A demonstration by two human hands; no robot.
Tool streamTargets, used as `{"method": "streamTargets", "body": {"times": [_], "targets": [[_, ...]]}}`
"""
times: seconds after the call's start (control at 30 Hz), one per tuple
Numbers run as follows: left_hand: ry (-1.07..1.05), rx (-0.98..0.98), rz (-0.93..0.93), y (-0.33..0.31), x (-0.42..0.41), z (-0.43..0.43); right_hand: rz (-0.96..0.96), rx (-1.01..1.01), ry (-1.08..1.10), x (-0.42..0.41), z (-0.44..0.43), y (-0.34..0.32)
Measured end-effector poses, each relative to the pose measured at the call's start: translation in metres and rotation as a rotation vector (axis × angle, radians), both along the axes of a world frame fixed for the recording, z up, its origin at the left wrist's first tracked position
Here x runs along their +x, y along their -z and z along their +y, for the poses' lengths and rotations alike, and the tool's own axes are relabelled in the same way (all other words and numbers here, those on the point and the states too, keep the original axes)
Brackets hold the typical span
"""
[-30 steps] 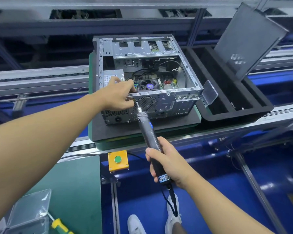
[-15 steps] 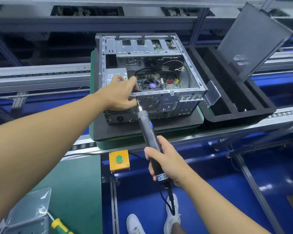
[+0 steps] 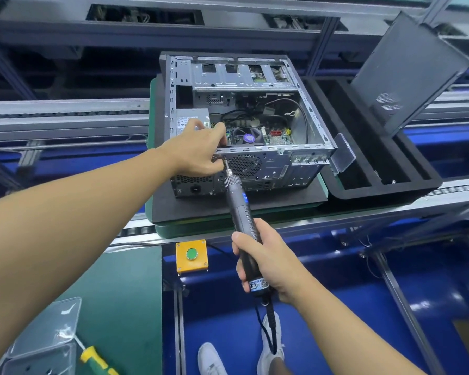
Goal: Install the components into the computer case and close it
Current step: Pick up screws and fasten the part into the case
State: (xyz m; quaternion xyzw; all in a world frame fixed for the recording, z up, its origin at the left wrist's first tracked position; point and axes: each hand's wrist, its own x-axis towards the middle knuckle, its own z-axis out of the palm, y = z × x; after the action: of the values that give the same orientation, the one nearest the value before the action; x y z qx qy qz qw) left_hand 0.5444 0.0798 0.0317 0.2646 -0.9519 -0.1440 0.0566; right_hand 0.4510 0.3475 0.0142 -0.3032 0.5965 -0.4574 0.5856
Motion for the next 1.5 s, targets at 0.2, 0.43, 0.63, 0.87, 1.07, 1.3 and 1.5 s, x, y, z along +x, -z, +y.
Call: {"method": "streamTargets", "body": {"times": [0.2, 0.43, 0.63, 0.87, 1.07, 1.3, 1.5], "targets": [[0.040, -0.072, 0.002, 0.002, -0.002, -0.003, -0.139, -0.004, 0.035, 0.014, -0.003, -0.004], [0.020, -0.041, 0.056, 0.004, -0.002, -0.001, -0.185, -0.004, 0.059, 0.017, -0.008, -0.006], [0.056, -0.079, 0.040, 0.004, -0.002, -0.002, -0.055, 0.035, 0.046, 0.016, -0.010, -0.008], [0.029, -0.025, 0.022, 0.007, 0.000, -0.005, -0.001, 0.012, -0.011, 0.008, 0.002, -0.007], [0.028, -0.049, -0.071, 0.006, -0.001, -0.007, -0.047, -0.067, 0.044, -0.007, 0.006, -0.004], [0.000, -0.255, -0.190, 0.001, -0.017, 0.001, -0.029, -0.117, 0.163, -0.042, 0.009, -0.009], [-0.018, -0.204, -0.430, -0.019, -0.041, 0.002, -0.005, -0.174, 0.336, -0.100, 0.021, -0.013]]}}
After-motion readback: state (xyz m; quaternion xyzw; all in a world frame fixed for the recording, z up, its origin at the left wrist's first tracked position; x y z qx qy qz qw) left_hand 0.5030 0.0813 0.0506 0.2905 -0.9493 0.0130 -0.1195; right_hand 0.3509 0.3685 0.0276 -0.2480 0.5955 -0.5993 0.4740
